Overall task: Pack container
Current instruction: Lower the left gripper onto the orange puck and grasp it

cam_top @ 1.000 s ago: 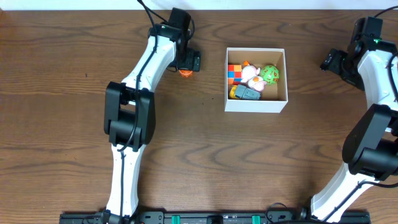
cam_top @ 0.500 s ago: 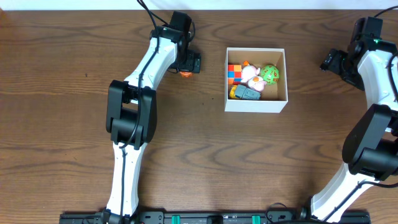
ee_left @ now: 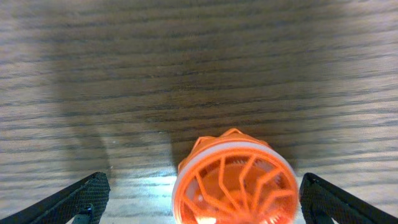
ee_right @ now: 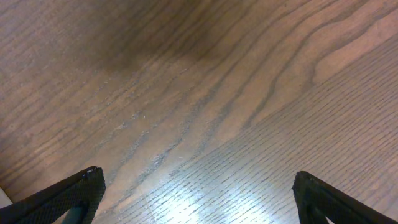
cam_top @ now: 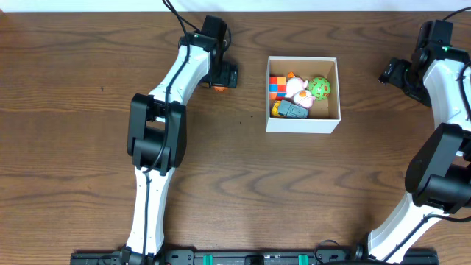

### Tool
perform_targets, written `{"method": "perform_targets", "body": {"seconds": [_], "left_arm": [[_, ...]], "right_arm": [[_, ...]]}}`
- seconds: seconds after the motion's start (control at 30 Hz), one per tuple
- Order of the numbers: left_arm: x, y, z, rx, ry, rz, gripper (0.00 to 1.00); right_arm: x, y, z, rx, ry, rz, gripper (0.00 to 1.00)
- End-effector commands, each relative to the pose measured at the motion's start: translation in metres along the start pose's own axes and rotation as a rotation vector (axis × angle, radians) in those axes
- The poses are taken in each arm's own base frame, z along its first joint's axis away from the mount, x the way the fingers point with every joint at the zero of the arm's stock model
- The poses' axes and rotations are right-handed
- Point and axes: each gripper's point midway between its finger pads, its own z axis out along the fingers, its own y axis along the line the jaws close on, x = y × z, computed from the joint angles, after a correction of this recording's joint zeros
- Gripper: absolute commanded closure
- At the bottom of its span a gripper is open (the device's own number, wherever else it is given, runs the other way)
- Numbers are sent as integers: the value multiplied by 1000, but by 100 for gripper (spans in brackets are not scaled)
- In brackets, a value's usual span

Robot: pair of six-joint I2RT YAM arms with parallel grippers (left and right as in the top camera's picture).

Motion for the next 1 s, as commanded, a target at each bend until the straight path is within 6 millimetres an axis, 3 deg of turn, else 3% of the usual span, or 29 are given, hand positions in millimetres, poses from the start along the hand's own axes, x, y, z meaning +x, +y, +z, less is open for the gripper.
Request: {"method": "perform_targets", "body": {"seconds": [0.0,0.3,0.4,0.6,0.73,0.97], "left_arm": [[2,4,9,-12,14,10,2],[-4,3,9,-8,-11,10,2],[-5,3,9,-6,-17,10,13],[-5,3,9,-6,-17,9,21],[-5,3,9,-6,-16,9,38],[-5,3,9,-6,-16,9,41]], "right_arm": [[-1,-6,2,19,-3,21,1],[-1,-6,2,19,-3,21,1],[-1,-6,2,19,-3,21,1],[-1,-6,2,20,-3,21,1],[-1,-6,2,20,-3,21,1],[-1,-6,2,20,-3,21,1]]}}
